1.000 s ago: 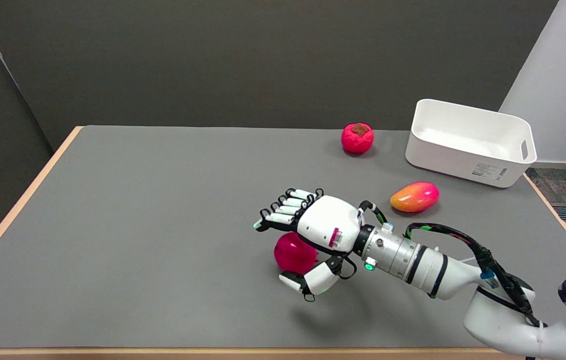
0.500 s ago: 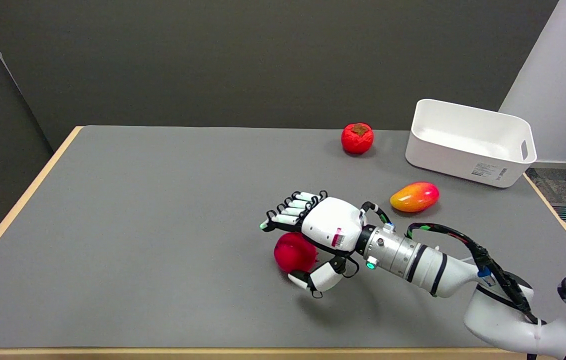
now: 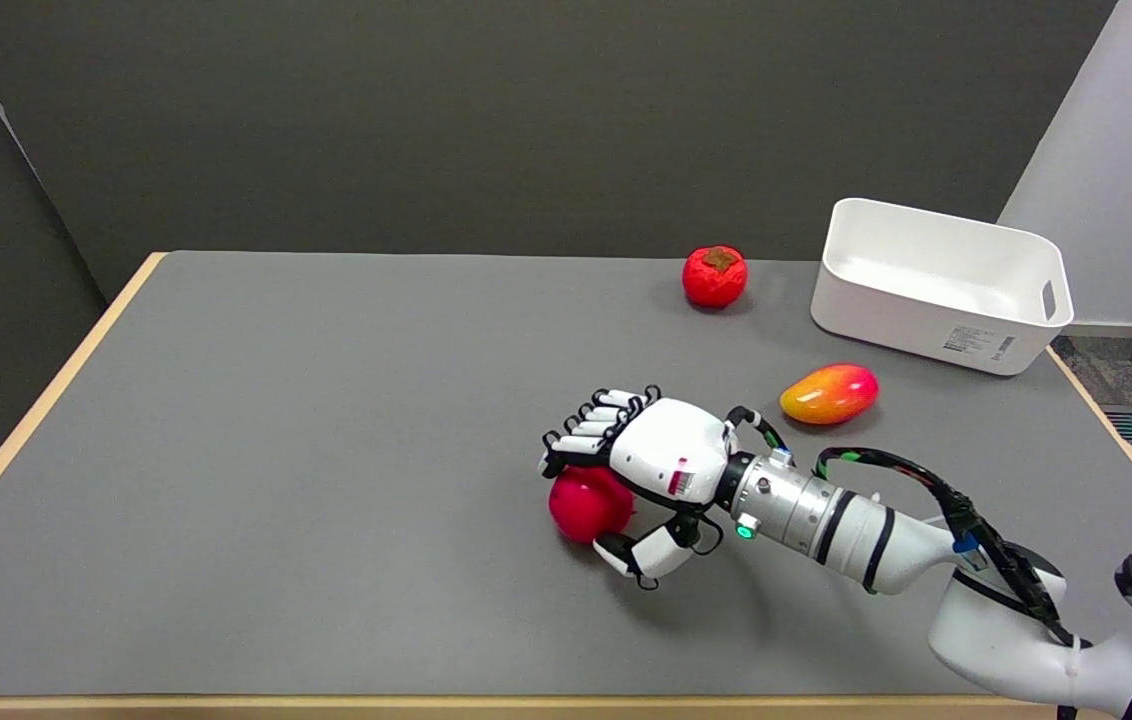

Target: Pick up the pomegranate.

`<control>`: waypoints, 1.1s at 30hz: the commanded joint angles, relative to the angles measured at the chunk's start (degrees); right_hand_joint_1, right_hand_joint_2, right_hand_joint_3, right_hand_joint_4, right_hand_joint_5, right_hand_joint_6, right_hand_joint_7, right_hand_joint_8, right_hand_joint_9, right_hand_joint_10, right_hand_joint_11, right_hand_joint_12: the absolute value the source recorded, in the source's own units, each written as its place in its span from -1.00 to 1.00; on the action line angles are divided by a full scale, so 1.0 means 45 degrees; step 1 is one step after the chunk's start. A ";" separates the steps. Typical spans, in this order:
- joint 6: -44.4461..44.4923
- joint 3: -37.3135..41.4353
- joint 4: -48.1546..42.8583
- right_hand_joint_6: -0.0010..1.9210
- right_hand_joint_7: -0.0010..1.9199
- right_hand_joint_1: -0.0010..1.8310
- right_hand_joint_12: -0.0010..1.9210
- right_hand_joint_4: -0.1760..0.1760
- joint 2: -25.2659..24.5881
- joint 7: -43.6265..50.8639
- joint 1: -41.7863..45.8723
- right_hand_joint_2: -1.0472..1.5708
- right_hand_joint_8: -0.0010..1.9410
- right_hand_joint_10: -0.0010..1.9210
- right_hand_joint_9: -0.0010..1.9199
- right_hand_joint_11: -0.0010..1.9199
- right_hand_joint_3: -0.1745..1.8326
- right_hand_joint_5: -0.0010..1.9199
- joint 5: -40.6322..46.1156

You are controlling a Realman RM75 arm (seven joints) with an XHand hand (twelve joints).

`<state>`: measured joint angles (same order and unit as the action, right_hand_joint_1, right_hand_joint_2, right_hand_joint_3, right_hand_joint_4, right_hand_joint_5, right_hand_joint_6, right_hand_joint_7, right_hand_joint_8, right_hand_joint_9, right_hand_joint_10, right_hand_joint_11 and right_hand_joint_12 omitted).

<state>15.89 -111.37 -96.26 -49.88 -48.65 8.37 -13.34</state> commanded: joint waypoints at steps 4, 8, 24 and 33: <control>0.0847 0.0249 0.0747 0.07 -0.34 0.03 0.62 0.59 -0.0141 -0.0014 -0.0126 0.32 -0.20 0.19 -0.41 -0.60 0.11 -0.50 0.0020; 0.0921 0.0272 0.0852 0.19 -0.26 0.04 0.68 0.52 -0.0180 -0.0014 -0.0177 0.34 -0.02 0.32 -0.30 -0.50 0.11 -0.46 0.0020; 0.1474 0.1052 0.1060 0.55 -0.07 0.29 0.77 -0.38 -0.0457 -0.0014 -0.0219 0.60 0.37 0.59 -0.06 -0.30 -0.43 -0.33 0.0030; 0.2438 0.3185 0.0581 0.54 -0.08 0.28 0.78 -0.30 -0.1018 0.0134 -0.0219 0.58 0.42 0.66 -0.06 -0.29 -0.37 -0.31 0.0487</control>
<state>21.40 -107.56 -92.11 -51.46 -48.64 7.54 -13.30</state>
